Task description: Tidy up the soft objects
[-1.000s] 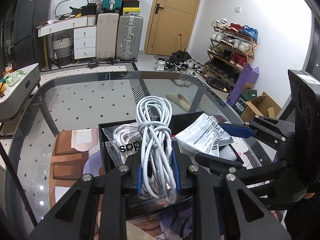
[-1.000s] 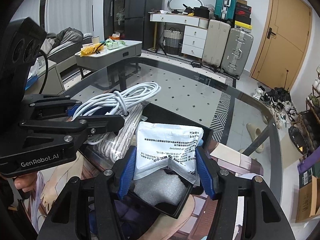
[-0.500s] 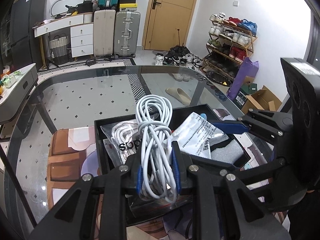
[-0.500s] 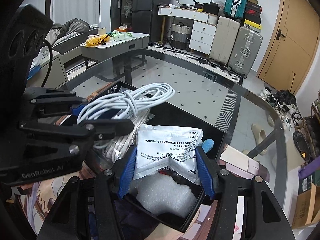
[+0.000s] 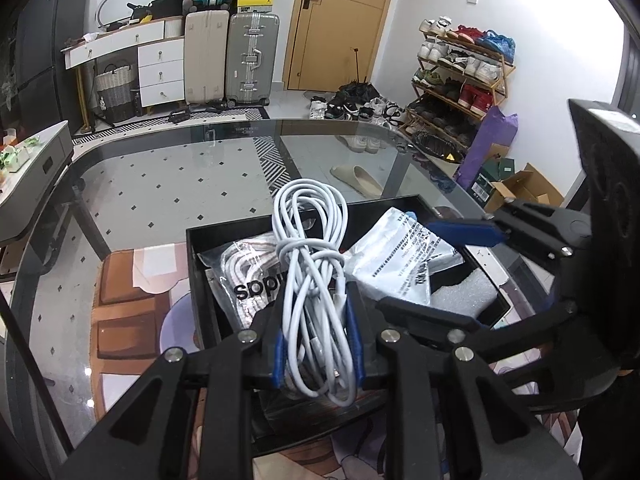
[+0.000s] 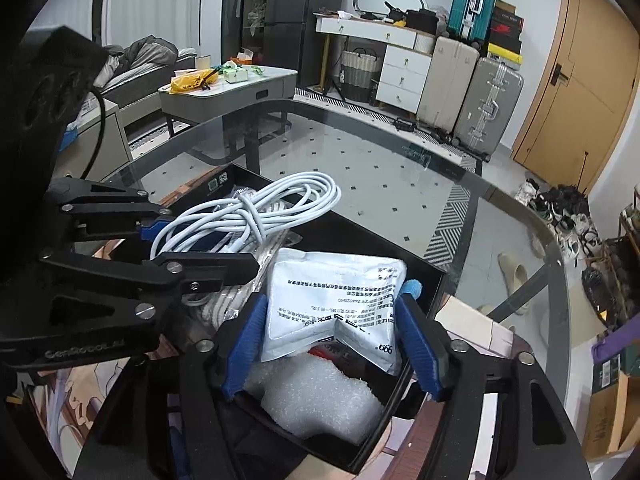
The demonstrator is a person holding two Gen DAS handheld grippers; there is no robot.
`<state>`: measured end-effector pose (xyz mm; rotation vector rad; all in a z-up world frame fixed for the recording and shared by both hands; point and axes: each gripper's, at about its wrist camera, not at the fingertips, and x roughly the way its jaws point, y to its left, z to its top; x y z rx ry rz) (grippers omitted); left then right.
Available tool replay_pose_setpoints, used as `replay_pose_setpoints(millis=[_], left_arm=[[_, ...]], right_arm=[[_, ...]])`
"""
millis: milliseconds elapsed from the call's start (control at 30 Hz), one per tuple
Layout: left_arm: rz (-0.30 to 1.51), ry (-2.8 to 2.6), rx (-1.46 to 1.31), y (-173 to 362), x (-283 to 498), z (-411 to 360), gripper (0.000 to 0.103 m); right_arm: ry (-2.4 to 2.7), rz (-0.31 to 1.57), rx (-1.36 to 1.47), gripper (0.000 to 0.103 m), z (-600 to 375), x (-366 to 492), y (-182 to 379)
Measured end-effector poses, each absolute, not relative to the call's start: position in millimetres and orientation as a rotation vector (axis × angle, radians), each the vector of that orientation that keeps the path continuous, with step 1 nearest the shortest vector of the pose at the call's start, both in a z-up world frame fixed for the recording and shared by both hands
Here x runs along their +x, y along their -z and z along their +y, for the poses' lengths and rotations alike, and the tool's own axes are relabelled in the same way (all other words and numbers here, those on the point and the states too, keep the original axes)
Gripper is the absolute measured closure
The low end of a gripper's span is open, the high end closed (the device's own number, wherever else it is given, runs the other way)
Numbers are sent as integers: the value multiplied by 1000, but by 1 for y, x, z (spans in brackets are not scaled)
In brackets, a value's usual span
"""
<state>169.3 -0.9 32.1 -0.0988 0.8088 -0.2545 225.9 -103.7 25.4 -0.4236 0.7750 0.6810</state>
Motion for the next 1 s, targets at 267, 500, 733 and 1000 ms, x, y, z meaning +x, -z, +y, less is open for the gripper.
replay_pose_setpoints(millis=[267, 500, 733, 1000], left_arm=[[796, 239, -119, -40, 163, 5, 58], [741, 210, -111, -54, 145, 13, 45], [698, 185, -110, -63, 126, 19, 22], [618, 142, -73, -66, 100, 20, 0]], right_arm=[[-633, 688, -462, 4, -113, 205, -39], [-576, 663, -365, 1, -136, 200, -50], [-557, 637, -249, 1, -157, 189, -62], [-571, 584, -164, 1, -172, 165, -68]])
